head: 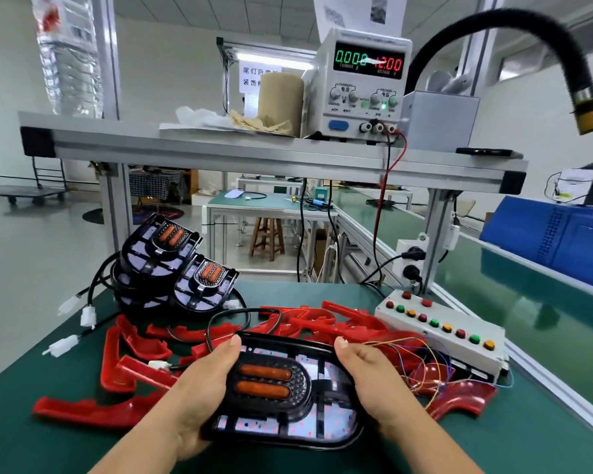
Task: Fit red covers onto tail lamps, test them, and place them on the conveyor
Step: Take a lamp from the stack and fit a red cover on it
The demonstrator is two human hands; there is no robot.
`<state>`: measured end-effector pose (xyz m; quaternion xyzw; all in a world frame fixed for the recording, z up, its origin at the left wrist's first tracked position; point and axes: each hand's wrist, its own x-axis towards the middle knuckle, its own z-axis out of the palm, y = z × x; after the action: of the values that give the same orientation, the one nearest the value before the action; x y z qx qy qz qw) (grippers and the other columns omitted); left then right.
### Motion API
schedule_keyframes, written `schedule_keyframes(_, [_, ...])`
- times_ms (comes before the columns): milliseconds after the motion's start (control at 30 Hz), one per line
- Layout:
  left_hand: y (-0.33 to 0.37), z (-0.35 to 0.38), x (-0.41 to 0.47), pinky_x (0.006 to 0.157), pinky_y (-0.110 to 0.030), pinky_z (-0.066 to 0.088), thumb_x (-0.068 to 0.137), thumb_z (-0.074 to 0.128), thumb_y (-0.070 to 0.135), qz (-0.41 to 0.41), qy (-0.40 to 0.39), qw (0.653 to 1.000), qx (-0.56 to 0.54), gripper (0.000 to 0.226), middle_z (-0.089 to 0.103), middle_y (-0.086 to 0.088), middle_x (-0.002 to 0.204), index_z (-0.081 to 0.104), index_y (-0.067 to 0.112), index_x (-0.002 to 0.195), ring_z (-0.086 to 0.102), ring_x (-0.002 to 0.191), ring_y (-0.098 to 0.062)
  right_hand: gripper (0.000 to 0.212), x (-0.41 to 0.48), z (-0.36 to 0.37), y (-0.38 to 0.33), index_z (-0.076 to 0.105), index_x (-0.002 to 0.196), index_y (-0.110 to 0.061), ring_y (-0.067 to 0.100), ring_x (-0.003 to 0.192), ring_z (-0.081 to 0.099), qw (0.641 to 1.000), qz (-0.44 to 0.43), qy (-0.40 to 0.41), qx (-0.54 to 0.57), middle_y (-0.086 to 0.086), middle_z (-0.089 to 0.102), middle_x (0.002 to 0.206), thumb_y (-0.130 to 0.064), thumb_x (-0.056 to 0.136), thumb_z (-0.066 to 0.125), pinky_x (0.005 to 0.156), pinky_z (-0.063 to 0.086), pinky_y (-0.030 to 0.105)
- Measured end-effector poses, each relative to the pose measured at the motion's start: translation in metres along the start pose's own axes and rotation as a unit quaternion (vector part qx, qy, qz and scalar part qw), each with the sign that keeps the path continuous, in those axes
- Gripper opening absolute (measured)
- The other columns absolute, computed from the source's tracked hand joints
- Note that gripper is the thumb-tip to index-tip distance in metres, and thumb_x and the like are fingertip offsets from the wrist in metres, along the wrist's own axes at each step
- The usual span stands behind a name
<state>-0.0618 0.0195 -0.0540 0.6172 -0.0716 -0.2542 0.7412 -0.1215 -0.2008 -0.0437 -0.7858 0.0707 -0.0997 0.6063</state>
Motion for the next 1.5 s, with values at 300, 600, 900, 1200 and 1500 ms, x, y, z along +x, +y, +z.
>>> schedule_keyframes(300, [-0.011, 0.002, -0.002, 0.106, -0.050, 0.044, 0.101, 0.034, 0.055, 0.073, 0.068, 0.990, 0.101, 0.040, 0.068, 0.000, 0.125, 0.054, 0.042, 0.133, 0.064, 0.117, -0.024, 0.051, 0.002, -0.013, 0.006, 0.033, 0.055, -0.016, 0.008, 0.050, 0.032, 0.959, -0.085, 0.052, -0.265, -0.005, 0.036, 0.050, -0.036, 0.098, 0.051, 0.056, 0.029, 0.029])
schedule_keyframes(600, [-0.007, -0.008, -0.002, 0.103, -0.053, 0.046, 0.107, 0.031, 0.036, 0.083, 0.093, 0.988, 0.091, 0.031, 0.074, -0.007, 0.110, 0.057, 0.051, 0.111, 0.069, 0.106, -0.031, 0.027, 0.006, -0.035, 0.012, 0.071, 0.115, -0.029, 0.014, 0.111, 0.058, 0.882, -0.114, 0.044, -0.454, -0.009, 0.067, 0.118, -0.033, 0.092, 0.058, 0.096, 0.041, 0.024])
schedule_keyframes(900, [-0.010, -0.013, -0.001, 0.091, -0.055, 0.053, 0.108, 0.028, 0.031, 0.094, 0.083, 0.991, 0.053, 0.034, 0.075, -0.016, 0.101, 0.058, 0.047, 0.108, 0.073, 0.092, -0.036, 0.029, 0.011, -0.033, 0.020, 0.068, 0.117, -0.026, 0.017, 0.118, 0.052, 0.870, -0.087, 0.022, -0.484, -0.005, 0.065, 0.122, -0.027, 0.088, 0.063, 0.096, 0.039, 0.022])
schedule_keyframes(1200, [-0.011, -0.013, 0.000, 0.085, -0.053, 0.056, 0.107, 0.030, 0.036, 0.106, 0.090, 0.990, 0.026, 0.030, 0.074, -0.018, 0.102, 0.057, 0.047, 0.109, 0.073, 0.091, -0.038, 0.018, 0.013, -0.041, 0.017, 0.055, 0.083, -0.031, 0.012, 0.088, 0.054, 0.922, -0.130, 0.067, -0.358, -0.009, 0.061, 0.093, -0.017, 0.093, 0.057, 0.071, 0.034, 0.021])
schedule_keyframes(1500, [-0.011, -0.008, 0.002, 0.070, -0.043, 0.059, 0.107, 0.029, 0.038, 0.098, 0.094, 0.990, 0.026, 0.028, 0.075, -0.016, 0.098, 0.055, 0.048, 0.112, 0.074, 0.087, -0.037, 0.022, 0.010, -0.046, -0.004, 0.070, 0.078, -0.019, 0.005, 0.052, 0.055, 0.940, -0.103, 0.177, 0.273, -0.005, 0.066, 0.068, -0.028, 0.093, 0.057, 0.046, 0.047, 0.016])
